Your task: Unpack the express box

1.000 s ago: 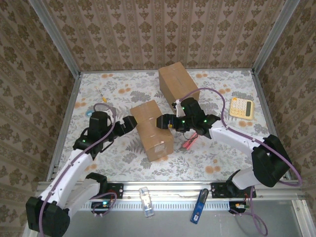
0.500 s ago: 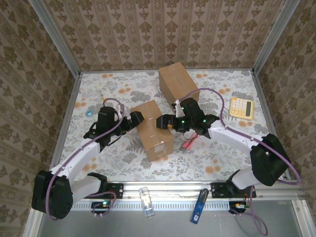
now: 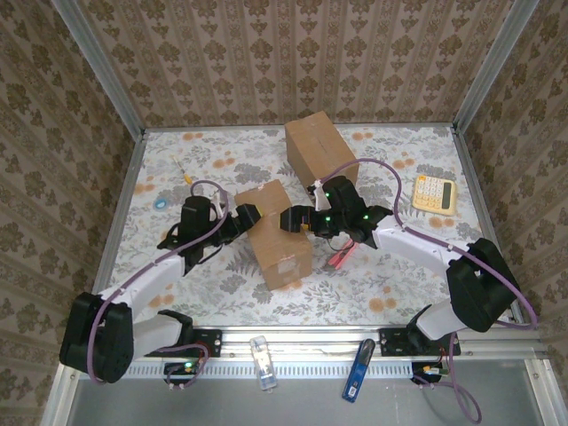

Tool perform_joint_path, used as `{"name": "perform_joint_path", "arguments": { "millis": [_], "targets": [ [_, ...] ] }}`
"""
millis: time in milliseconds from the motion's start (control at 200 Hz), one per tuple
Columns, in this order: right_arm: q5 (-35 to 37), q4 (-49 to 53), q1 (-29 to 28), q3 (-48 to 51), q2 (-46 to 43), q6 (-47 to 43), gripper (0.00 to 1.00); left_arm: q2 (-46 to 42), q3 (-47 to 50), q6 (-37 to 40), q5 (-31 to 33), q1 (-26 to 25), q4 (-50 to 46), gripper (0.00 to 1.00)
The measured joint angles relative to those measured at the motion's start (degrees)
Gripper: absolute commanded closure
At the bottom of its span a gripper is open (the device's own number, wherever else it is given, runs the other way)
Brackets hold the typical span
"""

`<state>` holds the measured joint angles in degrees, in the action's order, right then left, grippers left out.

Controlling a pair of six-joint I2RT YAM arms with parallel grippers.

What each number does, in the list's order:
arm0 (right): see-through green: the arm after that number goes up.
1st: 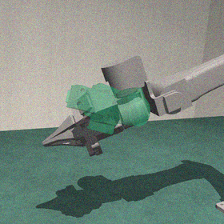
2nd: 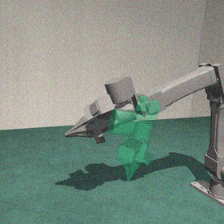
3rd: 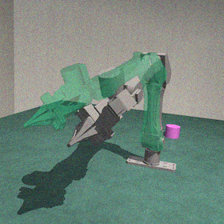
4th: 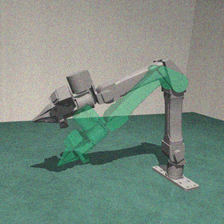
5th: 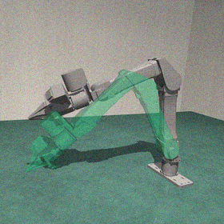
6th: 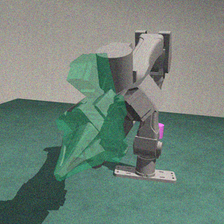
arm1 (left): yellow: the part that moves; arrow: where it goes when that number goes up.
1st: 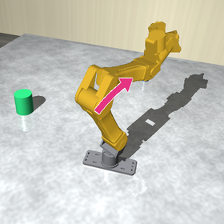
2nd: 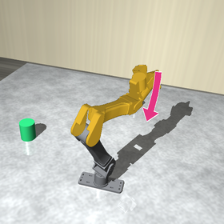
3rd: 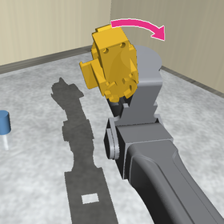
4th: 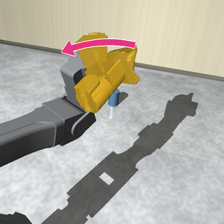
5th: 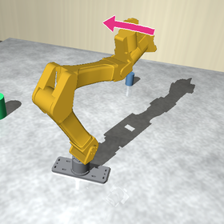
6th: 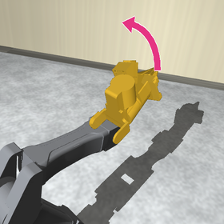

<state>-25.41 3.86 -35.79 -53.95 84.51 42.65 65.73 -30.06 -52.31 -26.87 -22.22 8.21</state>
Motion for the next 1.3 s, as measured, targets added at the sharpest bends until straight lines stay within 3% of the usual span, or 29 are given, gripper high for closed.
{"name": "perform_joint_path", "arguments": {
  "millis": [175, 690, 1300],
  "targets": [
    [2.05, 3.91, -0.7, -2.34, 0.02, -1.6, 0.0, 1.09, 0.98, -0.04, 0.02, -0.13, 3.5, 0.14],
    [19.37, 28.61, -6.99, -24.48, 8.46, -16.96, 0.0, 2.08, 2.58, -0.48, 0.02, -0.26, 8.37, 0.13],
    [28.96, 35.78, -10.8, -30.69, 14.29, -18.58, 0.0, 2.56, 2.73, -0.61, 0.07, -0.26, 9.07, 0.13]
  ]
}}
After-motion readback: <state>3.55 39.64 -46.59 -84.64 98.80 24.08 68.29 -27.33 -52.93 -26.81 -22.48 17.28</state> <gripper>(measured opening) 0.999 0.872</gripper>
